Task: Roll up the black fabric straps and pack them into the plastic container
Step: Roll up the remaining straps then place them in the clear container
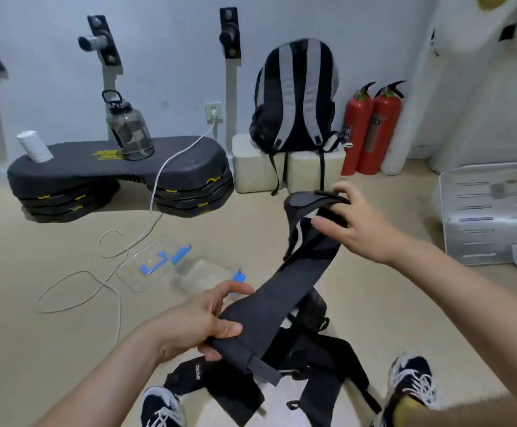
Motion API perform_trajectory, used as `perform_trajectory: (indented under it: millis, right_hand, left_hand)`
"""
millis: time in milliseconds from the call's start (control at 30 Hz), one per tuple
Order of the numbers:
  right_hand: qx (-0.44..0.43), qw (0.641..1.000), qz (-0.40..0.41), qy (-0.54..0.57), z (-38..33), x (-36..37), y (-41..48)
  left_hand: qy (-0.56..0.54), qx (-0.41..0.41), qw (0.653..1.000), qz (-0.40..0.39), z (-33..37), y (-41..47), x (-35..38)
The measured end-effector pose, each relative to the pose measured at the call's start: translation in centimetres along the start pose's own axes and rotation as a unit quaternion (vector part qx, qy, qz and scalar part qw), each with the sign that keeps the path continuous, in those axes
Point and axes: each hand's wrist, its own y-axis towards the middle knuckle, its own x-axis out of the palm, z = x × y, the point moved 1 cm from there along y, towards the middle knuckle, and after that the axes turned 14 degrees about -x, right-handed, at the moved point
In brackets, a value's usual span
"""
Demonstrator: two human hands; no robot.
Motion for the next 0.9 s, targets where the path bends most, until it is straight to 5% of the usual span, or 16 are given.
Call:
perform_trajectory:
  millis: [100,233,367,467,534,700,901]
  right_hand:
    - [0.094,0.967,0.140,0.193,-1.2,-0.4,-0.6]
    - [0.161,0.842,0.298,0.420,-2.5,-1.0,-0.5]
    - [0.149,0.736,0.342,0.565,-4.2,-2.0,-0.1]
    - [0.105,0.593,0.333,0.726,-5.9,-2.5,0.3]
    - [0.104,0.533,0.324,0.775,-6.4,-2.2,0.3]
    - [0.109,0.526,0.302,0.788,-6.8,-0.8,-0.5]
    - [0.122,0.652,0.329,0.672,-4.2,-2.1,0.2]
  left_hand:
    - [0.018,0.016,1.000,-0.013,0.0,-0.1,0.9]
    - [0.042,0.050,0.998,0.025,0.6,-0.4,1.4]
    - [0.057,0.051,0.996,0.045,0.4,0.3,1.7]
    - [0.048,0.063,0.995,0.054,0.4,1.1,2.4]
    - [0.040,0.069,0.994,0.069,0.8,1.1,2.6]
    - [-0.008,0.083,0.987,0.140,1.4,1.2,1.2]
    - [0.023,0.112,0.988,0.100,1.6,-0.1,0.8]
